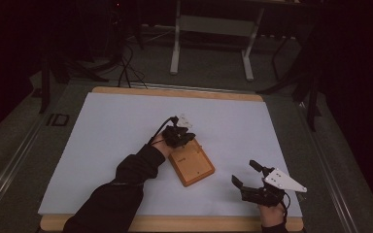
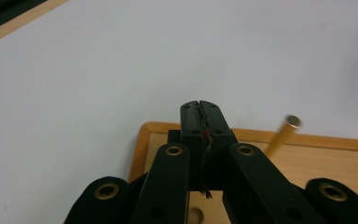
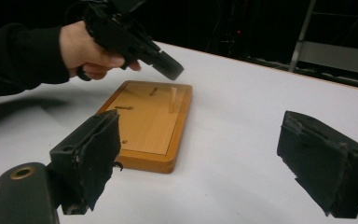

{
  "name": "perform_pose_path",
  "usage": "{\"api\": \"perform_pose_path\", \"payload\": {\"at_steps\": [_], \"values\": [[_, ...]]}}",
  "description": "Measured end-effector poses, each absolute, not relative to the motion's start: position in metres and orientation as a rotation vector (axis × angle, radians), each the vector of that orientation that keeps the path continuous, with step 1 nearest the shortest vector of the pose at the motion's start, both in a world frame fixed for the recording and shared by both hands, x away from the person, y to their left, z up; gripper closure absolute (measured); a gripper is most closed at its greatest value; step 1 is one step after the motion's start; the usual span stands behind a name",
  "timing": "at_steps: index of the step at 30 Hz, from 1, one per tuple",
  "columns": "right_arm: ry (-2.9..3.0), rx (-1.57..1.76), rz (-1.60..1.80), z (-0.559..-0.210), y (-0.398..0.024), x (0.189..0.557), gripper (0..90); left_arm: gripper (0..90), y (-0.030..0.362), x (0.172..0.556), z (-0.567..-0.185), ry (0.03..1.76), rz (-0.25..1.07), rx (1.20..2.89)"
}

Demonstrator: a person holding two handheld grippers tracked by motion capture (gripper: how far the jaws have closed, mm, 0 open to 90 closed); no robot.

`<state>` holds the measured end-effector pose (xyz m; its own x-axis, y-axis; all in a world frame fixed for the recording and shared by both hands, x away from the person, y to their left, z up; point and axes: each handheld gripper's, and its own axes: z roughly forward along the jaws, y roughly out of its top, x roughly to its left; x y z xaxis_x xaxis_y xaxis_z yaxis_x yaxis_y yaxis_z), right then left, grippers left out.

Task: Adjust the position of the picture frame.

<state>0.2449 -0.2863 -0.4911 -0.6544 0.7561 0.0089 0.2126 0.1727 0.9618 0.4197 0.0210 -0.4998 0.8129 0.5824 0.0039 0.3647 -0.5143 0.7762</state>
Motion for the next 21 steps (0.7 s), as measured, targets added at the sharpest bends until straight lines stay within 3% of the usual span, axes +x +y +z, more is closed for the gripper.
{"api": "perform_pose_path", "payload": {"at_steps": [21], "values": [[1.977, 0.917, 1.513, -0.492, -0.287, 0.245, 13.0, 90.0, 0.001, 0.460, -0.516, 0.716, 0.336, 2.271]]}}
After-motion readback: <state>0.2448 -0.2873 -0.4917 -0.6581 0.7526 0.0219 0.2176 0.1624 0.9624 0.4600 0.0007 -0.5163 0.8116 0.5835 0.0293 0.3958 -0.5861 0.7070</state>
